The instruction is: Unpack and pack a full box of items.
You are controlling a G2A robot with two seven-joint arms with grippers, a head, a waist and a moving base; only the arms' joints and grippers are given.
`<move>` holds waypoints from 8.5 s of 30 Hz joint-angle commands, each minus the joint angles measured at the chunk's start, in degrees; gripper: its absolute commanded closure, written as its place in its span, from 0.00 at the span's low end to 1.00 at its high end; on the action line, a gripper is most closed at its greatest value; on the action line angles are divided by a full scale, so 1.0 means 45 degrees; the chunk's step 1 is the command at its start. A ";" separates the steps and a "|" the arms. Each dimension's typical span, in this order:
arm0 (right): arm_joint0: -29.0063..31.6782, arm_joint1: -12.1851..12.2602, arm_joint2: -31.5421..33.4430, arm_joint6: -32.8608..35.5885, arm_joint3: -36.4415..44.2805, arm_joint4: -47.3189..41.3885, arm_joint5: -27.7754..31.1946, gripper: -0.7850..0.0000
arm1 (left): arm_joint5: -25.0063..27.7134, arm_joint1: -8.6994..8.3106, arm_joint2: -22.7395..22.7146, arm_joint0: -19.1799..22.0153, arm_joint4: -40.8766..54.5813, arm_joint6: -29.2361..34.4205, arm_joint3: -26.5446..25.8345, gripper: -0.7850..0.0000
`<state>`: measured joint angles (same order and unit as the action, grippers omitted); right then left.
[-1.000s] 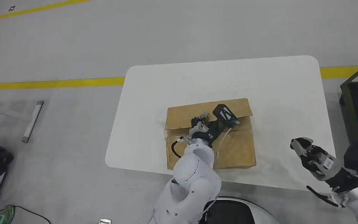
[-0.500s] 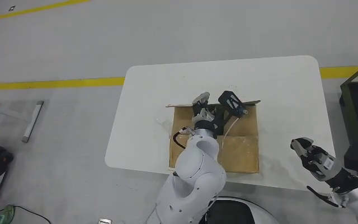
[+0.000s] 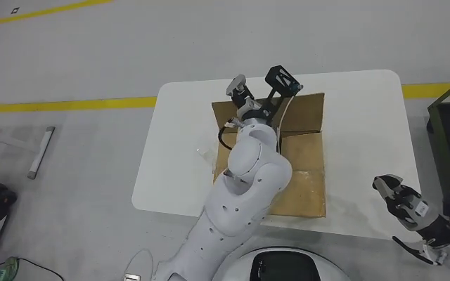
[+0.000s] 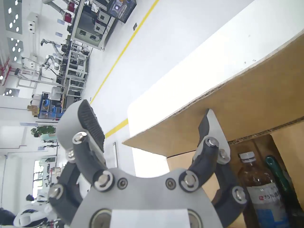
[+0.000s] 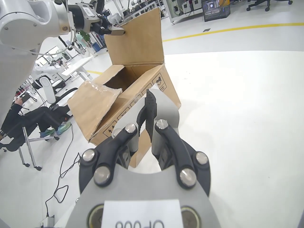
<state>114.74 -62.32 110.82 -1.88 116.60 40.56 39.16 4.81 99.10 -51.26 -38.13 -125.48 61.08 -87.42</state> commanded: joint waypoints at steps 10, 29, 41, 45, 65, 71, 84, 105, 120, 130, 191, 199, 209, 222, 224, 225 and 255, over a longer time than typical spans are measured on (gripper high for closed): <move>0.0172 -0.0080 0.0142 -0.0019 0.0061 0.0046 0.0011 1.00 | -0.0424 0.0546 0.0468 0.0959 -0.0409 0.0799 0.2307 0.00; -0.0241 -0.0127 -0.0137 0.0686 0.0308 -0.0864 0.0568 1.00 | 0.0938 0.0421 -0.1029 -0.2751 -0.0191 0.1020 -0.4381 0.00; -0.0895 0.0199 -0.0163 0.4133 0.0717 -0.3011 0.1790 1.00 | 0.0340 0.0087 -0.2045 -0.6680 -0.0738 0.0007 -0.7948 0.00; -0.1170 0.0343 -0.0472 0.5475 0.0912 -0.3897 0.1869 1.00 | 0.0216 0.0005 -0.2350 -0.7702 -0.0474 -0.0568 -0.8628 0.00; -0.2804 0.0522 -0.1233 0.6836 0.0666 -0.4329 0.0081 0.86 | 0.1393 -0.0363 -0.3834 -0.9810 -0.0423 -0.2344 -1.0318 0.00; -0.3839 0.0566 -0.2071 0.7358 0.0339 -0.3824 -0.0876 0.73 | 0.1393 -0.0363 -0.3834 -0.9810 -0.0423 -0.2344 -1.0318 0.00; -0.4731 0.0609 -0.3055 0.7587 -0.0429 -0.3357 -0.1569 0.69 | 0.1393 -0.0363 -0.3834 -0.9810 -0.0423 -0.2344 -1.0318 0.00; -0.4652 0.0742 -0.3529 0.8288 0.0015 -0.3688 -0.1469 0.65 | 0.1393 -0.0363 -0.3834 -0.9810 -0.0423 -0.2344 -1.0318 0.00; -0.3722 0.0926 -0.2564 0.8888 0.0456 -0.5430 -0.0986 0.56 | 0.1393 -0.0363 -0.3834 -0.9810 -0.0423 -0.2344 -1.0318 0.00; -0.3717 0.1051 -0.2814 0.9748 0.0521 -0.5992 -0.0764 0.58 | 0.1393 -0.0363 -0.3834 -0.9810 -0.0423 -0.2344 -1.0318 0.00; -0.6273 0.1503 -0.4084 1.0968 -0.0721 -0.5645 -0.1549 0.55 | 0.1393 -0.0363 -0.3834 -0.9810 -0.0423 -0.2344 -1.0318 0.00; -0.5947 0.1624 -0.3539 1.1155 -0.0386 -0.6356 -0.1349 0.54 | 0.1393 -0.0363 -0.3834 -0.9810 -0.0423 -0.2344 -1.0318 0.00; -0.5699 0.1686 -0.3717 1.1093 -0.0141 -0.6247 -0.1500 0.53 | 0.1393 -0.0363 -0.3834 -0.9810 -0.0423 -0.2344 -1.0318 0.00; -0.6071 0.1761 -0.4392 1.1444 -0.0288 -0.6407 -0.1703 0.51 | 0.1393 -0.0363 -0.3834 -0.9810 -0.0423 -0.2344 -1.0318 0.00; -0.6039 0.1778 -0.4418 1.1494 -0.0261 -0.6523 -0.1671 0.51 | 0.1393 -0.0363 -0.3834 -0.9810 -0.0423 -0.2344 -1.0318 0.00; -0.6027 0.1788 -0.4425 1.1531 -0.0238 -0.6527 -0.1659 0.50 | 0.1393 -0.0363 -0.3834 -0.9810 -0.0423 -0.2344 -1.0318 0.00; -0.6322 0.2027 -0.4767 1.1961 -0.0490 -0.8131 -0.1173 1.00 | 0.1393 -0.0363 -0.3834 -0.9810 -0.0423 -0.2344 -1.0318 0.00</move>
<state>86.49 -53.24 89.09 52.12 114.42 3.94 33.77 11.07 97.47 -68.51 -82.28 -127.39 50.53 -133.85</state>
